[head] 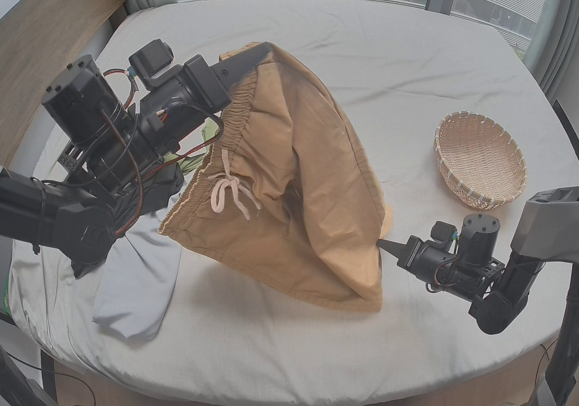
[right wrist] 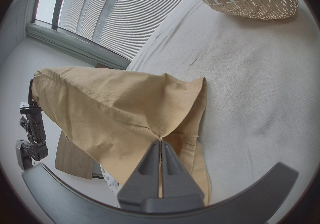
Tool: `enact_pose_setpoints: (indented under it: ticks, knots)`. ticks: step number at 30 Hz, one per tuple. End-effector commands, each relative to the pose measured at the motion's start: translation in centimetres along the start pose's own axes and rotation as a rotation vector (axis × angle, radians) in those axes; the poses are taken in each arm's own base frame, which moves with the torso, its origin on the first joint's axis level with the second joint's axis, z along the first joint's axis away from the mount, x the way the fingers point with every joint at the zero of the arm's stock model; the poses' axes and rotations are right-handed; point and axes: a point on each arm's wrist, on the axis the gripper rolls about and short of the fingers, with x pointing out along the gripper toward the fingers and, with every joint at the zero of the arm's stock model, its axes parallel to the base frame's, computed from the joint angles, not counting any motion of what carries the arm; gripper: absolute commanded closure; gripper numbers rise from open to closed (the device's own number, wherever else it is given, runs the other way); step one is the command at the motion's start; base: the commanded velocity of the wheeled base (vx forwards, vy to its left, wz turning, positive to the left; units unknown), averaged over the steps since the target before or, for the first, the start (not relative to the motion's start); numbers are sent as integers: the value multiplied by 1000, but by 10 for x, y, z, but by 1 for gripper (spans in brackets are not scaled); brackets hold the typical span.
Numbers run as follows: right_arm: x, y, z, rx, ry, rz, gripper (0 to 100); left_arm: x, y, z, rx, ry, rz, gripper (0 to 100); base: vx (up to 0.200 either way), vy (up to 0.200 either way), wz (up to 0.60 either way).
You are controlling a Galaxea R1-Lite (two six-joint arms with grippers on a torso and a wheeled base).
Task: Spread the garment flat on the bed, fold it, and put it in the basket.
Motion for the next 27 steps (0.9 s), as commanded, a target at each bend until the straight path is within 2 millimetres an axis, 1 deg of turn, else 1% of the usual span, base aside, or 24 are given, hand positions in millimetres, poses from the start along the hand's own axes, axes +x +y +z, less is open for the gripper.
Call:
enact_pose_setpoints:
  ticks: [1,5,8,11,13,16,17,18,20,23,25,26,27]
  knots:
    - [-20,5,8,-8,-55,19,100,-5,8,0,2,2,30,100,0,0,0]
    - [-41,20,23,8,-112,55,100,-11,12,-1,-2,12,56,100,0,0,0]
    - [-56,32,33,3,-148,96,100,-21,22,-4,-7,22,105,100,0,0,0]
    - [-65,35,41,-8,-181,97,100,-33,33,-8,-14,39,162,100,0,0,0]
    - [-67,30,45,-7,-187,70,100,-42,39,-13,-20,51,189,100,0,0,0]
    - [-66,20,46,-8,-179,23,100,-49,43,-21,-29,64,205,100,0,0,0]
    - [-66,20,46,-8,-179,23,100,-49,43,-21,-29,64,205,100,0,0,0]
    - [-60,12,44,-2,-160,-5,100,-52,45,-27,-37,75,215,100,0,0,0]
    - [-51,4,41,2,-145,-19,100,-55,49,-35,-48,90,229,100,0,0,0]
    - [-41,-2,35,9,-118,-27,100,-56,55,-43,-51,94,239,100,0,0,0]
    - [-39,-2,34,9,-111,-27,100,-57,58,-44,-49,94,245,100,0,0,0]
    - [-32,-7,29,13,-92,-35,100,-60,64,-45,-47,88,268,100,0,0,0]
    - [-32,-7,29,13,-92,-35,100,-60,64,-45,-47,88,268,100,0,0,0]
